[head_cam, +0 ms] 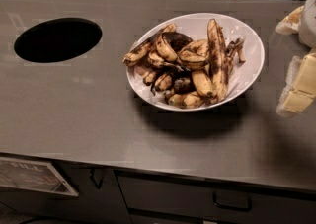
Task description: Pick banana from white bowl
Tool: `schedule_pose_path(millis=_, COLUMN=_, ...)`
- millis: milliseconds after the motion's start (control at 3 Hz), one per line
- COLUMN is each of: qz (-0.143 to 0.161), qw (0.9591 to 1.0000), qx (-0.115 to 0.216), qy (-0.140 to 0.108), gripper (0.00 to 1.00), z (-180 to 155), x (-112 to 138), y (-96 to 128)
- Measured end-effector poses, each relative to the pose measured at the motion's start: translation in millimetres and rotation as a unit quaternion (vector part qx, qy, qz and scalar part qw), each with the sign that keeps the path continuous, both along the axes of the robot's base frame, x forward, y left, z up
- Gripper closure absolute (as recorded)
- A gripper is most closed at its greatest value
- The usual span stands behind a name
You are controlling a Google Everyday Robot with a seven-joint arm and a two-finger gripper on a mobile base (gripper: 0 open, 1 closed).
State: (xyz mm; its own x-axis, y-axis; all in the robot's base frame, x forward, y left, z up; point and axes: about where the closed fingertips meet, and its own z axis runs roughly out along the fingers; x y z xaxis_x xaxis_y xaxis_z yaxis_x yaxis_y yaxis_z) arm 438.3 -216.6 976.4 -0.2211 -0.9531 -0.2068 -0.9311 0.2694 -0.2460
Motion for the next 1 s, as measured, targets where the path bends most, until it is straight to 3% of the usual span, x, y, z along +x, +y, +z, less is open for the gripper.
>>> schedule_pose_path(millis=333, qz=0.000, qw=1.0000, qx=0.000, qy=-0.001, gripper=0.00, z=1, x=0, y=0)
schedule_pose_path(millis=667, qz=0.022, qw=0.9997, qx=0.010, qy=-0.004, gripper=0.00, z=9, x=30, y=16)
schedule_pose_path(millis=1000, qz=0.022, qw=0.9997, qx=0.010, qy=-0.005, gripper=0.00, z=9, x=31, y=16)
